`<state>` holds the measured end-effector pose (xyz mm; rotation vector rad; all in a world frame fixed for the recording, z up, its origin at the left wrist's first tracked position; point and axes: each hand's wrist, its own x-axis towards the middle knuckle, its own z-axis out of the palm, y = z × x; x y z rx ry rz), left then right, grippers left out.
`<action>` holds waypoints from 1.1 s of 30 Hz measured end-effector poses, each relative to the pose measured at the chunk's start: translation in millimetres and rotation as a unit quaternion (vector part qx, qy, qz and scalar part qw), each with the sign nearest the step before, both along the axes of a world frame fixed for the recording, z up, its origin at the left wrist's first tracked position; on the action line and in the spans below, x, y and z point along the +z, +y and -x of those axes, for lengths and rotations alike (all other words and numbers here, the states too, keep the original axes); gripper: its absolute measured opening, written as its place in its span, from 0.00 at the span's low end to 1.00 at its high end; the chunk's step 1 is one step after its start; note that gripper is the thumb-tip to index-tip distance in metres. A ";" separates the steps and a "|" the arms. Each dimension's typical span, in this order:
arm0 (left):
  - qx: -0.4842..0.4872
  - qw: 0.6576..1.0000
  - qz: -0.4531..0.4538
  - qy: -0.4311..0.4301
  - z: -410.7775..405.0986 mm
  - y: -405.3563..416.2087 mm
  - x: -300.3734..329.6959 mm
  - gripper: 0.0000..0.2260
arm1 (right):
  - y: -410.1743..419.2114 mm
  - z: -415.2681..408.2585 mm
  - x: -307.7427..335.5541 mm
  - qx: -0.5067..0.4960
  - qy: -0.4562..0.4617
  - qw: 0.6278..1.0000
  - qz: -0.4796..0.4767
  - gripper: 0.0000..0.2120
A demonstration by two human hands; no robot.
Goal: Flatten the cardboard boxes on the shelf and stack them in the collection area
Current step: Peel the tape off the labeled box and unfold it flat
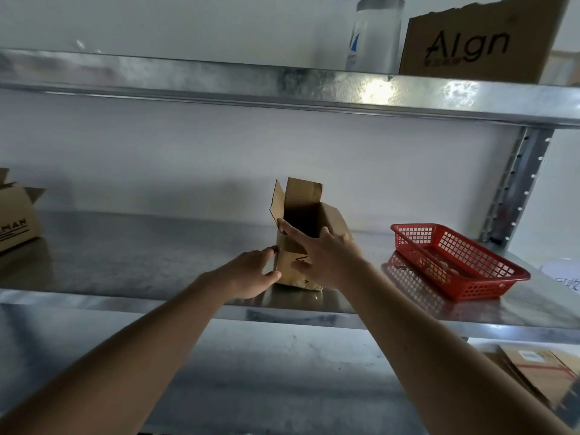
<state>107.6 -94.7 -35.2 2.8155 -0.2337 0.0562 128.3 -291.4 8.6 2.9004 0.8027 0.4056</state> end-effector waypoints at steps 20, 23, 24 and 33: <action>0.052 0.900 0.196 -0.385 -12.8 31.1 51.3 0.31 | 53.8 13.2 -19.9 0.222 0.320 0.621 -0.680 0.51; 0.040 0.906 0.182 -0.381 -9.9 40.1 61.5 0.46 | 65.4 14.4 -34.7 0.212 0.364 0.570 -0.706 0.52; 0.043 0.910 0.190 -0.365 -10.6 42.8 61.6 0.48 | 67.6 13.2 -40.4 0.207 0.381 0.555 -0.710 0.52; -0.019 0.952 0.148 -0.266 -25.8 21.3 41.1 0.39 | 54.7 21.0 -76.9 0.066 0.382 0.516 -0.764 0.35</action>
